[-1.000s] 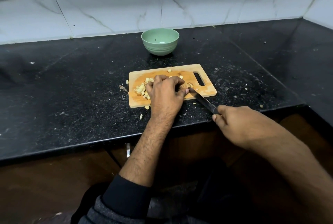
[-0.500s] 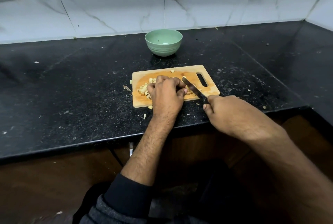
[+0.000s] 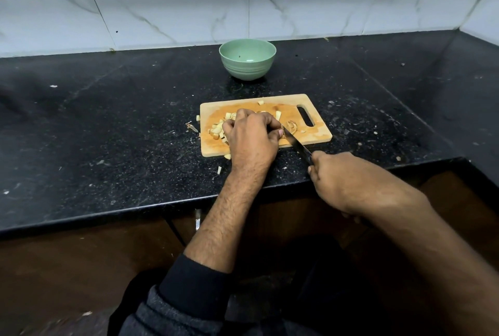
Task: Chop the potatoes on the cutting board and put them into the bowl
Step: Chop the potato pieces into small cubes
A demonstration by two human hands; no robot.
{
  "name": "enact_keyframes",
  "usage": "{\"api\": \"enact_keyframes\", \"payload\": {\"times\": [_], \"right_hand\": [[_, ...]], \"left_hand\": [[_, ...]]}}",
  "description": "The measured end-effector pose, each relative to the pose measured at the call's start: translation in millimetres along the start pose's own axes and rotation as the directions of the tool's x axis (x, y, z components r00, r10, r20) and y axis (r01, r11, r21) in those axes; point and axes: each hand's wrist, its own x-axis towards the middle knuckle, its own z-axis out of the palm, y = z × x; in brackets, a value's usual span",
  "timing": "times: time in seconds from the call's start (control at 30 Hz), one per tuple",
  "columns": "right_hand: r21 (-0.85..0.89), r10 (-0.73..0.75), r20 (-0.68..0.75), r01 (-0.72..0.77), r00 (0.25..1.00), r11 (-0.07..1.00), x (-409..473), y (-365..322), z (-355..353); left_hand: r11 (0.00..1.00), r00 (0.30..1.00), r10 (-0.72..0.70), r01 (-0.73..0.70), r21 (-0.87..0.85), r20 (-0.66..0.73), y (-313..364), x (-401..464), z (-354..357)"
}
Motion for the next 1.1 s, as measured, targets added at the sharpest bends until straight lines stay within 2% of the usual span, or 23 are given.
{"api": "enact_keyframes", "payload": {"times": [0.23, 0.63, 0.9, 1.1], "right_hand": [[0.004, 0.03, 0.015, -0.03, 0.999, 1.0, -16, 9, 15], [0.05, -0.032, -0.185, 0.041, 0.982, 0.998, -24, -1, -2], [0.0, -0.028, -0.156, 0.028, 0.987, 1.0, -14, -13, -3], [-0.002, -0.015, -0.155, 0.014, 0.988, 1.0, -4, -17, -6]], "left_hand": [[1.0, 1.0, 0.008, -0.008, -0.008, -0.007, 1, -1, -2], [0.999, 0.998, 0.02, -0.021, -0.024, -0.064, -5, -5, -1], [1.0, 0.997, -0.027, 0.026, -0.004, -0.073, -5, -1, 1], [1.0, 0.999, -0.009, 0.009, 0.011, -0.049, -7, 1, 2]]}}
